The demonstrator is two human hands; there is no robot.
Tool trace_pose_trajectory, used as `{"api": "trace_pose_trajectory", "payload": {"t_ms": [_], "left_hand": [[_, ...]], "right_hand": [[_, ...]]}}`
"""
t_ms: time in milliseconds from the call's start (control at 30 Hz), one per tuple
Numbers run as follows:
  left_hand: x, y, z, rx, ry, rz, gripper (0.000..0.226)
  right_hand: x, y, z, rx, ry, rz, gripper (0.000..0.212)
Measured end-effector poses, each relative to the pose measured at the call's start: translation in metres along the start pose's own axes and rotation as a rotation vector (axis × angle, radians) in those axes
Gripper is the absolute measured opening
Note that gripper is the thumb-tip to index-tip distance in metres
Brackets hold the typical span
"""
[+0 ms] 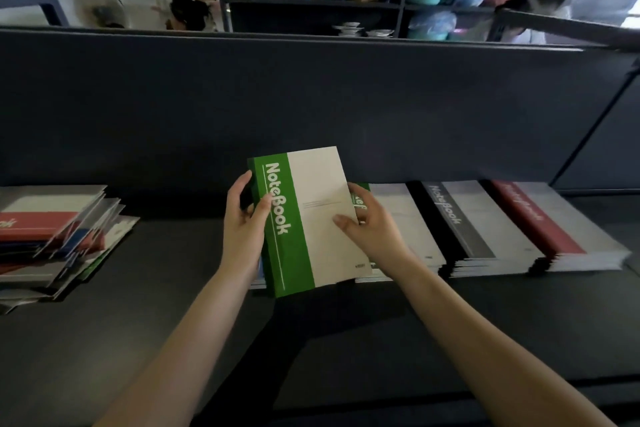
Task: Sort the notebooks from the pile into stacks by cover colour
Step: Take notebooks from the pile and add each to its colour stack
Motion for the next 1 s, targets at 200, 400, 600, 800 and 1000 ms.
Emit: {"api": "trace_pose_trajectory", "payload": {"t_ms": [200, 400, 600, 800, 1000], "left_hand": [[-0.040, 0.000, -0.014, 0.037, -0.076, -0.139, 0.042], [-0.056, -0.004, -0.028, -0.112, -0.864, -0.262, 0.041], [-0.054, 0.008, -0.061, 0.102, -1.323, -0.432, 0.044], [-0.054, 0.010, -0.069, 0.128, -1.477, -0.506, 0.051], [-0.053, 0.012, -0.072, 0.140, -1.505, -0.524, 0.054]], "right_hand": [[0.046, 0.012, 0.022, -0.052, 0.018, 0.149, 0.056], [0.075, 0.016, 0.038, -0.089, 0.237, 0.251, 0.061], [0.073, 0.018, 0.035, -0.099, 0.462, 0.264, 0.053], [0.067, 0.007, 0.039, -0.136, 0.634, 0.212, 0.031], [0.067, -0.001, 0.049, -0.176, 0.778, 0.204, 0.045]]}}
Point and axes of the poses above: each hand's wrist, its own y-axis away from the middle knuckle, its own x-axis out of the back of the hand, z = x × y, the point moved 5 cm from there along -y, towards the middle knuckle, and after that the axes turned 9 degrees about -z, right-handed, at the moved point
